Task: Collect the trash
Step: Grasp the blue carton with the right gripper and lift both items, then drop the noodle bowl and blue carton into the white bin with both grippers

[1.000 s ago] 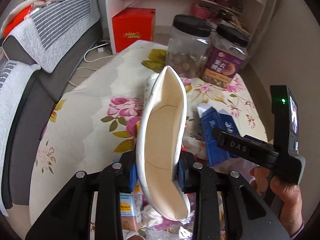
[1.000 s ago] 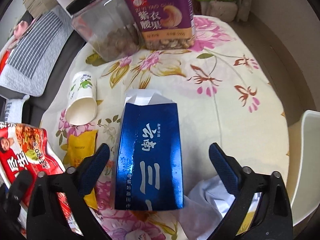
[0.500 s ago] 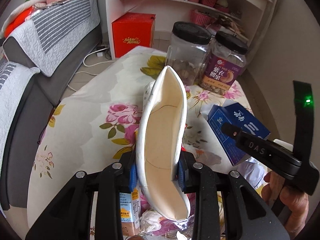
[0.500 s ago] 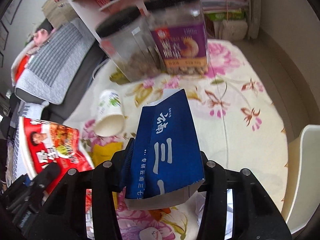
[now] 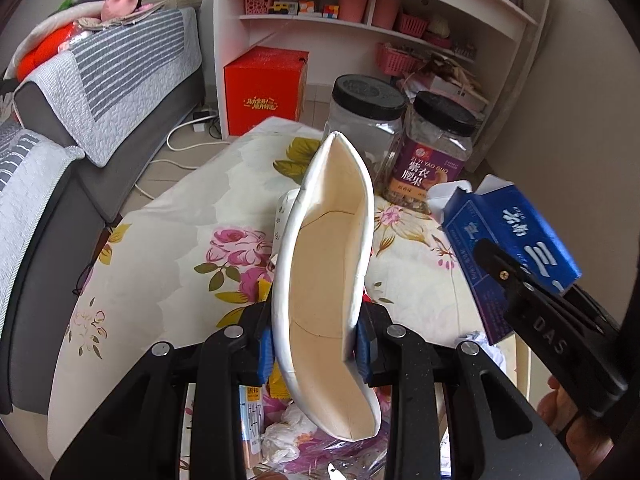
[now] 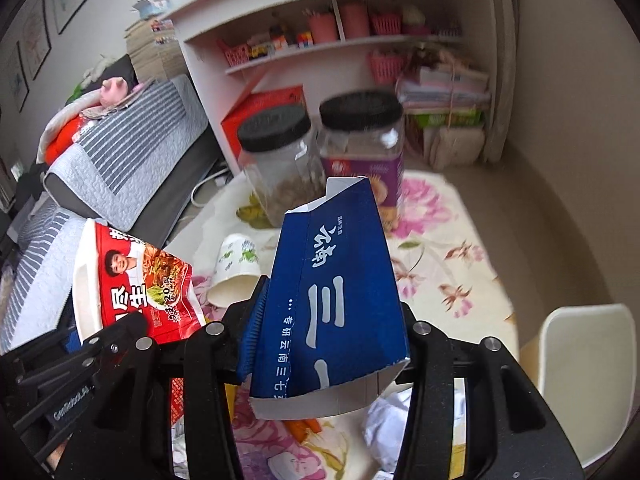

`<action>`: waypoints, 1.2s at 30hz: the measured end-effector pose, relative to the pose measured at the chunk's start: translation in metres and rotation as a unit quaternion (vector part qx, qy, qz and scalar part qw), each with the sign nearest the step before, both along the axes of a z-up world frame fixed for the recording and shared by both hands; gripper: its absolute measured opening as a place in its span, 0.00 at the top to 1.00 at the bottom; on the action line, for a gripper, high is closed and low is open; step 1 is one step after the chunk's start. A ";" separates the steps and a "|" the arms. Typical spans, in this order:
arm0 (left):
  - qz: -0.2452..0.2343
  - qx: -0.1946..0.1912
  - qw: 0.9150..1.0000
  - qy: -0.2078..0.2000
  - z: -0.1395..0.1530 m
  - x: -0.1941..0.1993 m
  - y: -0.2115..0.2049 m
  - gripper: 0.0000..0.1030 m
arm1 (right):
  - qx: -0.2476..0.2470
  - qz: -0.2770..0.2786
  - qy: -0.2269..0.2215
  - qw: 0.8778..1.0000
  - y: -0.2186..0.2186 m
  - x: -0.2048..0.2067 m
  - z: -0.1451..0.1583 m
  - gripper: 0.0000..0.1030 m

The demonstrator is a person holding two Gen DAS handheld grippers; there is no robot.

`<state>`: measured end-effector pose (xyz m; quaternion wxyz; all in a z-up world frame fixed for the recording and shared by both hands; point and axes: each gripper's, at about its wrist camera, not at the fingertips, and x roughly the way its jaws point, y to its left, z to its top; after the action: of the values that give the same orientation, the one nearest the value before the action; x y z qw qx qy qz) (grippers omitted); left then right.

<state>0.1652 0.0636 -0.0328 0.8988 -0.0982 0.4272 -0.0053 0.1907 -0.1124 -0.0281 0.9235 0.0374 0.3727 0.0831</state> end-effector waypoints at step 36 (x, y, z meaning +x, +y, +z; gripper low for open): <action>-0.096 0.021 0.994 -0.040 0.009 -0.022 -0.132 0.70 | -0.074 -0.225 -0.058 0.970 -0.186 -0.068 0.035 0.55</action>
<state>0.1436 -0.0685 -0.0238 0.9126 -0.0373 0.3980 -0.0862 0.1226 -0.2987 0.0069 0.9388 0.0469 0.3053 -0.1526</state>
